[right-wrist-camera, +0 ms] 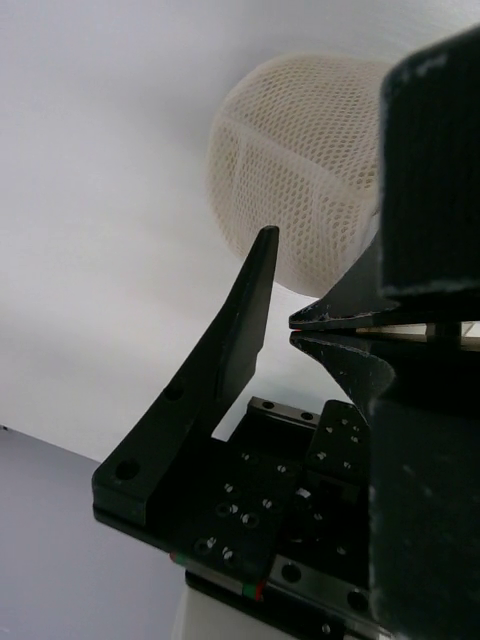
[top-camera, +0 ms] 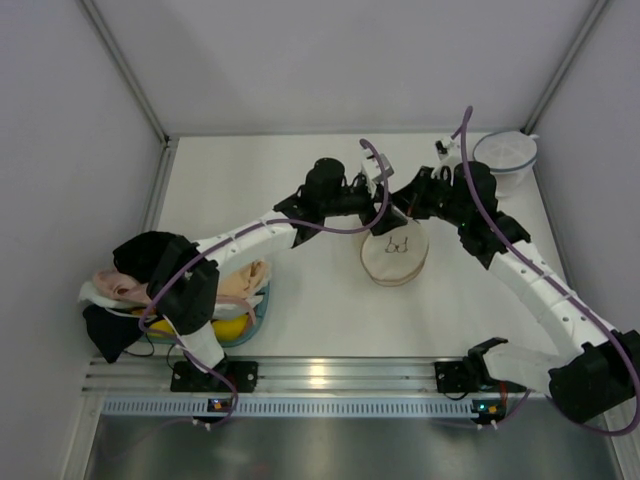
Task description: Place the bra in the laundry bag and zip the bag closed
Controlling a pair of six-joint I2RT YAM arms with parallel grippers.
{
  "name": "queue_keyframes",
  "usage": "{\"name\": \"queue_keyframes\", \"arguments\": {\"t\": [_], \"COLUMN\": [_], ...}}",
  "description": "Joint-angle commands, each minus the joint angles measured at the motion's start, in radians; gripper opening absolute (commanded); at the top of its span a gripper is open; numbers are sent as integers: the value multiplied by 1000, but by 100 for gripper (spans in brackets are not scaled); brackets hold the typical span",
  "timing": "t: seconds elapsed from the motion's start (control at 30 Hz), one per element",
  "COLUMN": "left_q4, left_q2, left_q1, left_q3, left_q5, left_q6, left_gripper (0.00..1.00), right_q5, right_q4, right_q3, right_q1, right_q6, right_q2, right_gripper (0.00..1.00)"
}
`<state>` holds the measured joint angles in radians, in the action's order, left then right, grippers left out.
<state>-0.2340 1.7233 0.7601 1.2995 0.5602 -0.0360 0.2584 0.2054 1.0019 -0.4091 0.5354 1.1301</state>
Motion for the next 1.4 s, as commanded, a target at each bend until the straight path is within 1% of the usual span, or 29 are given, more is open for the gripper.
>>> {"name": "queue_keyframes", "arguments": {"t": [0.0,0.03,0.13,0.17,0.23,0.27,0.3,0.33,0.37,0.4,0.47,0.57,0.63,0.67,0.7,0.73,0.77,0.8,0.87,0.9,0.93,1.0,1.13,1.27,1.37], "left_q4": [-70,-71,-79,-85,-102,-109,-116,-123,-125,-128,-158,-201,-217,-229,-229,-229,-229,-229,-228,-228,-228,-228,-220,-220,-220], "left_q2": [2,2,2,2,5,5,5,7,7,7,-1,-21,-42,-47,-53,-65,-71,-76,-99,-105,-122,-140,-168,-180,-191], "left_q1": [2,2,2,2,2,1,1,1,1,-1,-10,-33,-45,-54,-59,-62,-70,-73,-82,-87,-91,-97,-100,-99,-96], "left_q3": [-12,-16,-19,-22,-26,-29,-29,-29,-29,-29,-46,-77,-103,-109,-114,-120,-124,-129,-146,-152,-167,-184,-213,-236,-256], "left_q5": [17,15,1,-3,-8,-8,-2,4,7,7,33,78,89,108,121,130,135,151,176,193,193,196,213,210,201], "left_q6": [-2,-1,1,-2,-5,-14,-16,-19,-27,-30,-48,-76,-79,-81,-81,-81,-77,-74,-68,-67,-67,-58,-57,-70,-70], "left_gripper": [76,70,56,47,44,37,32,25,5,0,0,0,0,0,0,0,0,0,0,0,0,0,0,0,0], "right_q5": [-4,-2,-2,-4,-2,-2,-2,-2,-2,-2,-7,-24,-39,-44,-47,-68,-85,-108,-183,-206,-232,-231,-179,-122,-101], "right_q4": [-70,-72,-83,-83,-83,-83,-83,-83,-78,-77,-60,-17,-1,6,23,47,70,125,163,179,195,189,111,-22,-52], "right_q3": [15,15,9,7,6,6,4,4,4,6,10,26,37,40,49,56,67,85,89,78,67,26,-61,-140,-177], "right_q1": [-10,-11,-11,-11,-10,-11,-11,-10,-10,-11,-10,-8,-8,-7,-4,-2,1,6,13,22,29,50,61,64,64], "right_q6": [12,15,24,26,28,28,29,31,31,32,31,26,18,15,12,3,-5,-11,-32,-35,-35,-20,63,136,185], "right_q2": [-39,-39,-39,-41,-44,-44,-44,-44,-44,-46,-44,-44,-53,-58,-62,-66,-66,-69,-81,-88,-102,-113,-127,-128,-124], "right_gripper": [0,0,0,0,0,0,0,0,0,0,1,13,16,20,27,53,62,76,85,88,88,90,90,90,90]}}
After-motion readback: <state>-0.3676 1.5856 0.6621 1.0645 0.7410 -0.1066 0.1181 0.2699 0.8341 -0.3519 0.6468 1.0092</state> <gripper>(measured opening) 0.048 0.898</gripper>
